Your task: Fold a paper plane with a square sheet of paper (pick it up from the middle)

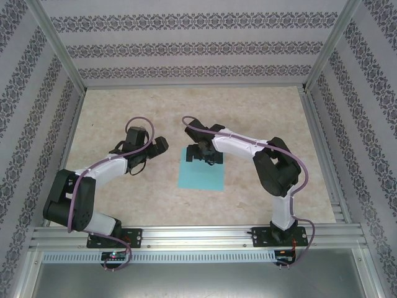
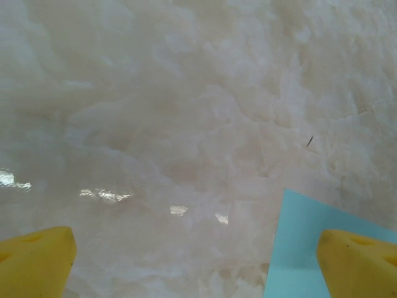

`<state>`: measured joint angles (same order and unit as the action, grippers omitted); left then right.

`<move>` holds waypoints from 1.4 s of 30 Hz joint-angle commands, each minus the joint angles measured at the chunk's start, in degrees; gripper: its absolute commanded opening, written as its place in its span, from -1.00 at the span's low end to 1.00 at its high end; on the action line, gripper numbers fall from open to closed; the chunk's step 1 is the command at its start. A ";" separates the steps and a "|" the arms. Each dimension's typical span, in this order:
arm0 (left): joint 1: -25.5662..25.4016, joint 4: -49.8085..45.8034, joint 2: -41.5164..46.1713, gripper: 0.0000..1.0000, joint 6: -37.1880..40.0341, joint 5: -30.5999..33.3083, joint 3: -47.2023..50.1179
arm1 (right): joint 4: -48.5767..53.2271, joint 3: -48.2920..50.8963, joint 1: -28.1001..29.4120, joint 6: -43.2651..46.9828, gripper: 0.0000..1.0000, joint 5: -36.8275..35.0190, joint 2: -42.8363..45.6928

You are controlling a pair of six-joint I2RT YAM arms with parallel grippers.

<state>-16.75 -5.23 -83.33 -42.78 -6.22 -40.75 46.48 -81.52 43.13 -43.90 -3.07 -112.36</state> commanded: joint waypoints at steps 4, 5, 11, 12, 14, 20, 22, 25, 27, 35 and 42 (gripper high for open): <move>1.19 -1.49 1.35 1.00 -0.73 -0.87 0.69 | 2.54 -0.73 0.68 -4.02 0.96 1.71 -1.90; 1.28 -1.61 1.04 1.00 -0.57 -0.98 0.57 | 2.94 -1.09 0.80 -3.96 0.96 1.73 -2.43; 1.47 -2.20 0.62 1.00 0.59 -0.73 0.04 | 3.90 -2.51 1.24 -3.80 0.96 2.47 -5.01; 1.47 -2.21 0.70 1.00 0.58 -0.64 0.01 | 4.02 -2.81 1.36 -3.78 0.96 2.43 -5.28; 1.53 -2.04 0.62 1.00 0.46 -0.57 0.09 | 4.10 -3.14 1.34 -3.41 0.96 2.79 -5.90; 1.55 -2.14 0.41 1.00 0.50 -0.46 0.11 | 4.95 -3.83 1.60 -2.19 0.96 2.81 -8.63; 1.48 -2.36 0.36 1.00 0.57 -0.48 -0.11 | 5.02 -3.49 1.61 -2.07 0.96 2.93 -9.34; 1.50 -2.65 0.28 1.00 0.68 -0.36 -0.23 | 5.37 -3.61 1.60 -1.98 0.96 2.27 -10.33; 1.48 -2.68 0.23 1.00 0.60 -0.32 -0.23 | 5.50 -3.57 1.61 -1.89 0.96 2.03 -10.97; 1.48 -3.30 0.51 1.00 0.83 0.15 -0.29 | 5.85 -3.21 1.51 -1.19 0.90 1.60 -14.60; 1.47 -3.66 0.61 1.00 1.20 0.41 -0.46 | 3.70 -1.22 0.75 -1.36 0.83 3.09 -14.78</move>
<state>-16.12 -7.44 -83.13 -42.52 -6.70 -40.73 52.93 -87.09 44.25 -46.13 -1.61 -120.97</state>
